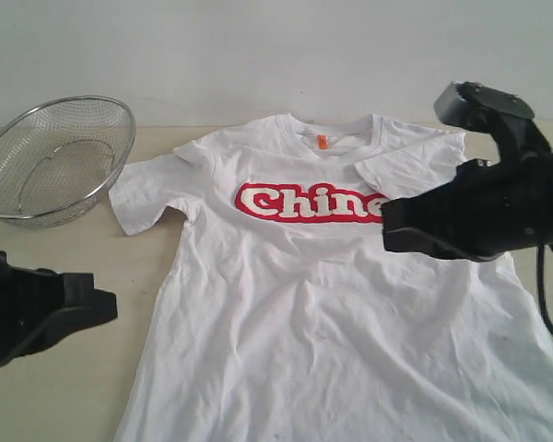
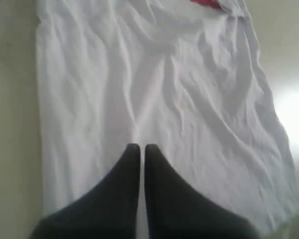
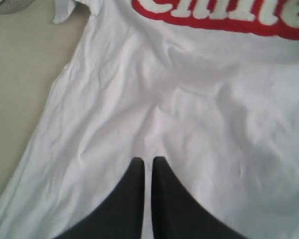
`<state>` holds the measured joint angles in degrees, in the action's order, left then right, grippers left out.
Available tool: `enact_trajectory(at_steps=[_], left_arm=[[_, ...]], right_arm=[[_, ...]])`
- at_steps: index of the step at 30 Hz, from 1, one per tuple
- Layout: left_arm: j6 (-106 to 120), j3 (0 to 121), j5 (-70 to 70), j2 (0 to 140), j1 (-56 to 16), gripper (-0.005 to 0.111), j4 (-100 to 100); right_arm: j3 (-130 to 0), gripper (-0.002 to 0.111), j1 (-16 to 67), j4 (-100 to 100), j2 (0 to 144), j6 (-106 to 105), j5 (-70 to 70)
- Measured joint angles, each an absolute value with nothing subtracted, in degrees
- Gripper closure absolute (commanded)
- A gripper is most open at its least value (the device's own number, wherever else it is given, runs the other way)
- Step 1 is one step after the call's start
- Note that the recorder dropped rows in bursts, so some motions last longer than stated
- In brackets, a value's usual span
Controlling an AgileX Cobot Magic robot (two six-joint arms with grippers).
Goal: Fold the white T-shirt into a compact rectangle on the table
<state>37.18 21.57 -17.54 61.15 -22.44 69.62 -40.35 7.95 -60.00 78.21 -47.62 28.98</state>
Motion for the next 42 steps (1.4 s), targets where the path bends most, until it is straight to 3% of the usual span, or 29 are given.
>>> enact_trajectory(at_steps=[4,9,11,13,15,19,22,33,42], left_arm=[[37.1,21.6,-8.8,61.6,-22.4,0.102,71.0],[38.2,26.4,-2.5,65.9,-20.5,0.102,69.5],[38.7,30.5,-4.3,71.1,-18.2,0.093,68.3],[39.5,33.0,-5.5,77.2,-16.4,0.08,67.6],[40.0,33.6,-5.7,81.1,-15.0,0.068,66.9],[40.9,34.0,-6.3,83.0,-12.8,0.063,65.4],[41.0,35.9,-6.6,86.1,-12.7,0.063,66.8],[51.1,52.2,-20.6,106.6,-12.7,0.062,94.1],[50.6,60.0,-18.3,116.1,-12.7,0.06,99.3]], right_arm=[[-45.6,0.107,12.8,-60.6,82.9,-52.7,26.7],[-65.8,0.107,14.2,-58.5,95.9,-50.2,33.3],[-71.2,0.104,14.3,-56.8,99.8,-50.1,35.5],[-74.9,0.085,15.2,-50.7,102.7,-53.8,35.6],[-78.4,0.057,16.0,-44.6,105.6,-52.2,36.0],[-89.3,0.068,16.0,-33.8,113.9,-42.8,40.6],[-93.7,0.07,16.0,-32.7,117.0,-40.1,41.5],[-94.3,0.07,11.9,-35.0,117.5,-39.8,45.8],[-92.8,0.071,5.7,-36.5,117.5,-41.2,48.6]])
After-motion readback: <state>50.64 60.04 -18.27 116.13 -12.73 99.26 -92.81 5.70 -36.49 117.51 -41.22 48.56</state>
